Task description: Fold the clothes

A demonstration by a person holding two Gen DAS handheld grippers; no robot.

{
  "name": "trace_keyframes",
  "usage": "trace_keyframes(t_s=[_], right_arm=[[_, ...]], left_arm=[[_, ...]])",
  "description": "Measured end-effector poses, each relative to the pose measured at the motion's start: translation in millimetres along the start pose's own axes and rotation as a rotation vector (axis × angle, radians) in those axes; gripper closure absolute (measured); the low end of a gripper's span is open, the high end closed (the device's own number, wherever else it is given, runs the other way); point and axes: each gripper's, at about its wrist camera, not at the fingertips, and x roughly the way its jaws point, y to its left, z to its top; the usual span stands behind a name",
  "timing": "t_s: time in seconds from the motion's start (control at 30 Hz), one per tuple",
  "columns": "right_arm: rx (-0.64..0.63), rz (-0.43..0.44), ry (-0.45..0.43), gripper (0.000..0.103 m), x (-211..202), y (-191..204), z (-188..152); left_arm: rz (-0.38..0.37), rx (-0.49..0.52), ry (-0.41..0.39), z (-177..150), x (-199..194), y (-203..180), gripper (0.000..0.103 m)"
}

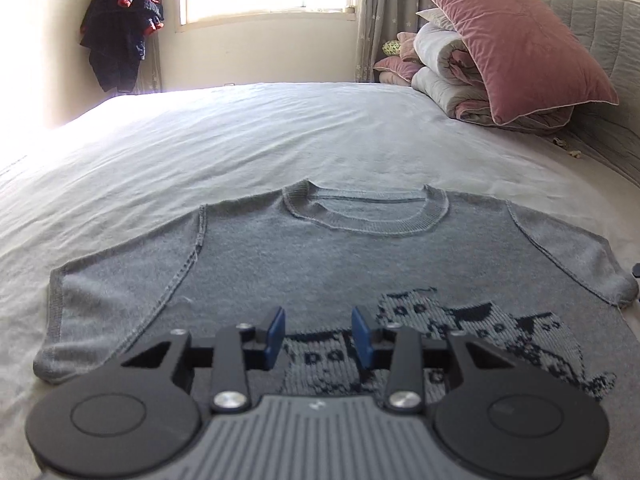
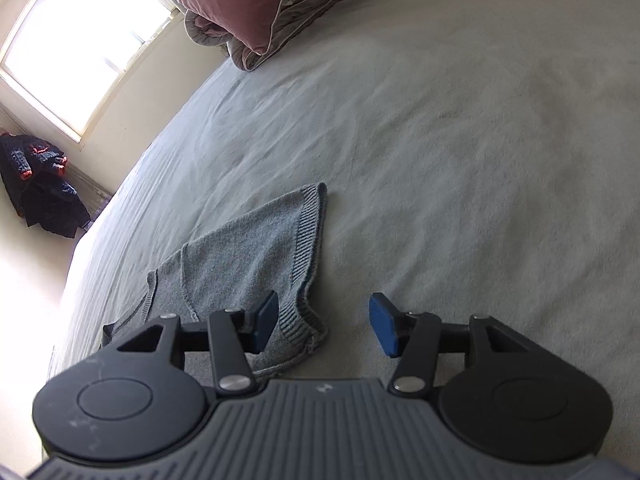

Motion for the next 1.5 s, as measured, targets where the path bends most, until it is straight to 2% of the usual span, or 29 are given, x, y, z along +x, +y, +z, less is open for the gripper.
trace_keyframes(t_s=[0.03,0.13,0.23,0.5,0.57,0.67,0.73,0.8,1.03,1.23,1.27,1.33,1.37,1.4,1.5], right_arm=[[-0.031,0.002,-0.006,0.048,2.2,0.3,0.0],[-0.142,-0.007,-0.032,0.048,7.1,5.1,-1.6],[-0.249,-0.014,-0.055,0.048,13.4,10.9,-3.7],[-0.357,0.007,-0.058,0.046,29.7,11.7,5.3],[-0.37,0.006,-0.061,0.046,30.9,13.0,6.1],[-0.375,0.005,-0.066,0.045,30.6,14.6,6.2],[-0.356,0.016,-0.067,0.045,30.6,12.2,7.7],[-0.335,0.027,-0.069,0.045,31.1,9.5,9.5],[-0.319,0.027,-0.087,0.046,44.0,13.4,20.7],[-0.379,-0.049,-0.107,0.048,66.8,24.9,27.3],[-0.39,-0.065,-0.115,0.053,69.2,27.1,27.1],[-0.407,-0.085,-0.125,0.071,71.7,29.8,27.3],[-0.399,-0.076,-0.12,0.09,71.2,30.2,28.4],[-0.384,-0.059,-0.11,0.1,69.9,30.1,30.1],[-0.373,-0.014,-0.108,0.099,60.3,36.3,32.4]], left_arm=[[0.001,-0.027,0.003,6.9,13.3,7.5,0.083],[0.012,-0.084,0.015,25.5,55.2,24.6,0.093],[0.049,-0.047,0.021,38.5,92.5,24.5,0.096],[0.093,-0.031,-0.014,73.9,150.3,22.3,0.096],[0.124,-0.055,-0.001,81.8,158.2,23.9,0.096],[0.148,-0.114,0.001,85.4,151.0,24.1,0.088],[0.131,-0.142,-0.025,81.2,137.4,20.5,0.073],[0.112,-0.148,-0.032,76.6,124.2,13.0,0.066],[-0.045,-0.152,-0.013,64.4,91.1,-26.1,0.064],[-0.182,-0.11,-0.013,56.3,81.9,-69.8,0.063],[-0.206,-0.109,-0.009,54.5,82.3,-76.7,0.063],[-0.242,-0.108,0.008,52.4,85.9,-89.4,0.063],[-0.256,-0.107,0.017,51.5,88.0,-95.0,0.063],[-0.269,-0.108,0.025,51.0,89.7,-100.0,0.063],[-0.33,-0.131,0.06,51.9,94.4,-107.3,0.063]])
